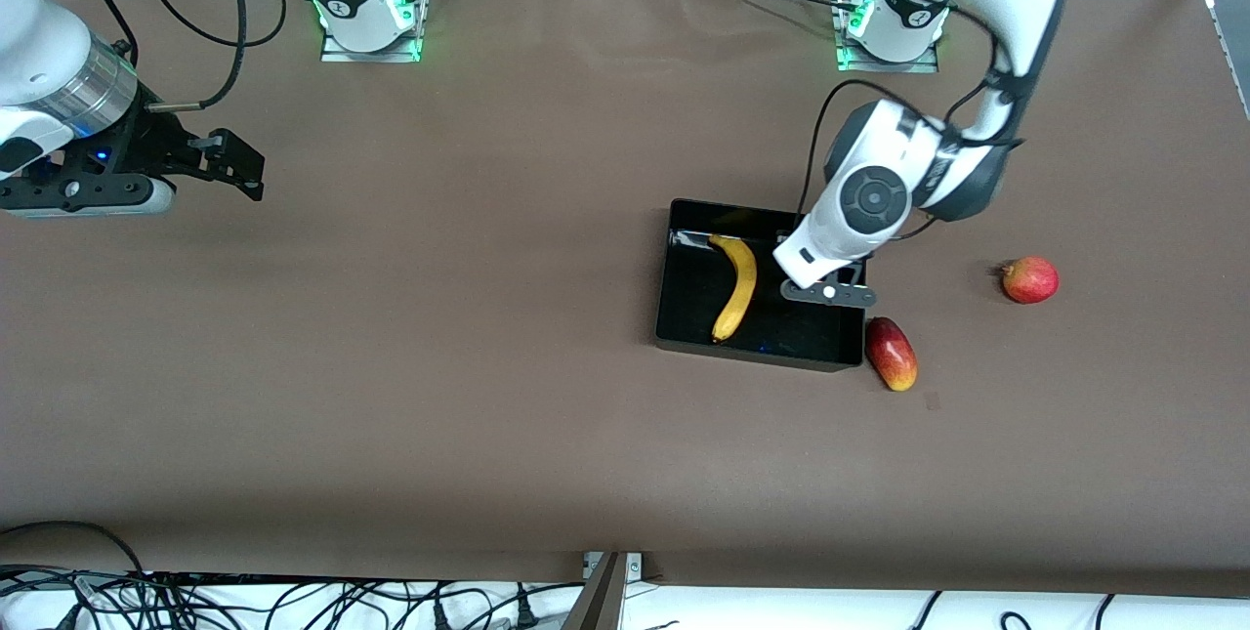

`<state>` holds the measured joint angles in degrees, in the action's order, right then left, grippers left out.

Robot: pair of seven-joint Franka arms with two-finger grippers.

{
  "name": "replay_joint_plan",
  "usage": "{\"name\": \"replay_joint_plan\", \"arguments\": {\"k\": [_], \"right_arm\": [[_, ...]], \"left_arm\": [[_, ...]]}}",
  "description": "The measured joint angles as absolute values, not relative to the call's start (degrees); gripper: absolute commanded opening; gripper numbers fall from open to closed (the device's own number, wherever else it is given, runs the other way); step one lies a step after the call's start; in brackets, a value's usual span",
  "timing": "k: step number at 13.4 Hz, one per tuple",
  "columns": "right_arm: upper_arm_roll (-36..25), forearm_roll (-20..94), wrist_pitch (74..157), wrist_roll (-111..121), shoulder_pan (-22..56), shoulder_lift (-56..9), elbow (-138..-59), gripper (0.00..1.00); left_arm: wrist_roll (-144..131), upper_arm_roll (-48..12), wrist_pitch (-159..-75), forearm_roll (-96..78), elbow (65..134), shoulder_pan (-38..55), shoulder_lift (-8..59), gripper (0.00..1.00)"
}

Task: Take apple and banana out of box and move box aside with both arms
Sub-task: 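Lift the apple out and set it beside the mangosteen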

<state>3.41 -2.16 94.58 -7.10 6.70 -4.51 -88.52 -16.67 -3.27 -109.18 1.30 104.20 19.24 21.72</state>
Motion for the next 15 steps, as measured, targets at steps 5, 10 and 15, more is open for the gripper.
{"name": "replay_joint_plan", "arguments": {"k": [5,10,15], "right_arm": [[3.4,-2.2,94.6,-7.1,6.7,-4.5,-88.5,1.0],[3.4,-2.2,94.6,-7.1,6.7,-4.5,-88.5,1.0],[3.4,-2.2,94.6,-7.1,6.7,-4.5,-88.5,1.0]], "left_arm": [[6.1,-2.2,-101.5,6.7,103.7,7.6,19.8,0.28],[13.2,-2.6,-117.4,6.7,117.0,2.3,20.5,0.39],[13.8,-3.2,-134.0,6.7,127.3,2.5,20.6,1.0]]}}
